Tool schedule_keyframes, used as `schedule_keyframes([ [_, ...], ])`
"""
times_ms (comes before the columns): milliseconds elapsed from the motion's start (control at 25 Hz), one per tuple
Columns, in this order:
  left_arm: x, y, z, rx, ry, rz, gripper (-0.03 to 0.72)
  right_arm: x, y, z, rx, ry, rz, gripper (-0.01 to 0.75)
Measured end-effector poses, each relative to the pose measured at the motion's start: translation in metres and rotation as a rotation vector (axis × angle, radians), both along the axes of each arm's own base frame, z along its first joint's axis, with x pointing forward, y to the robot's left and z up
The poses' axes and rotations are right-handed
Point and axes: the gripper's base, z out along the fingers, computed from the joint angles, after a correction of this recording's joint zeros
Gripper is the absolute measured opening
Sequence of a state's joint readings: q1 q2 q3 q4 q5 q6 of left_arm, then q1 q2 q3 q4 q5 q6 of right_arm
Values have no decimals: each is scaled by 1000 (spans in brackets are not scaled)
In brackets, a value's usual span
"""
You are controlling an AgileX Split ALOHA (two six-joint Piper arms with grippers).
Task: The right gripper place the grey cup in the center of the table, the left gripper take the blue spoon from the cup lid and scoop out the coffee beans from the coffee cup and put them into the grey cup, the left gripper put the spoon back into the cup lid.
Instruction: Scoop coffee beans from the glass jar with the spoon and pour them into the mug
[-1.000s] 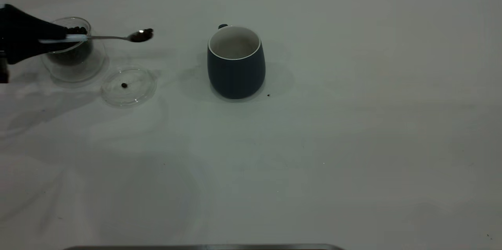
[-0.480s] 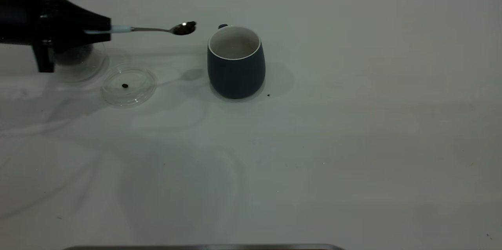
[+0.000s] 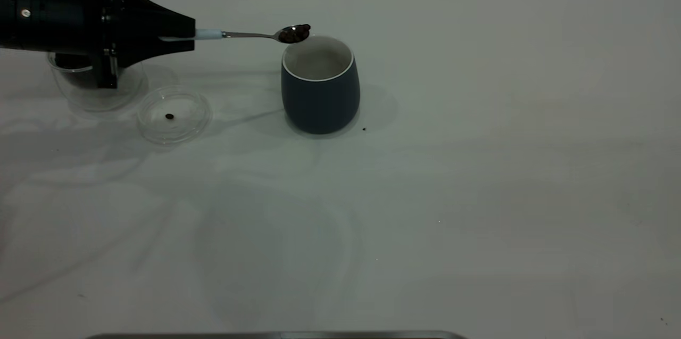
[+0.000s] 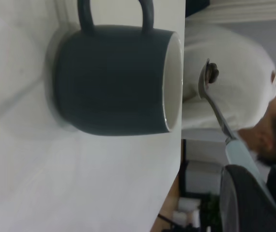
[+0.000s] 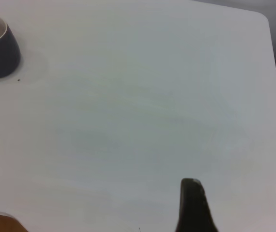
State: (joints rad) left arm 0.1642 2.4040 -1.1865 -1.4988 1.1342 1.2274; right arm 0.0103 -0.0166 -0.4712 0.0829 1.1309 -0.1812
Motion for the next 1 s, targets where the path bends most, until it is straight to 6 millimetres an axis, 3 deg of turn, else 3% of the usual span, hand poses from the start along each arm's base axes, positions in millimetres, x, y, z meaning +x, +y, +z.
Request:
schedule_keyframes([
  [600, 2, -14, -6, 154, -382, -141, 130, 0, 0, 0, 0, 0, 0, 461],
  [840, 13, -13, -7, 257, -613, -103, 130, 0, 0, 0, 1, 0, 1, 461],
  [1000, 16, -15, 1, 197, -690, -71, 130, 0, 0, 0, 1, 0, 1, 461],
])
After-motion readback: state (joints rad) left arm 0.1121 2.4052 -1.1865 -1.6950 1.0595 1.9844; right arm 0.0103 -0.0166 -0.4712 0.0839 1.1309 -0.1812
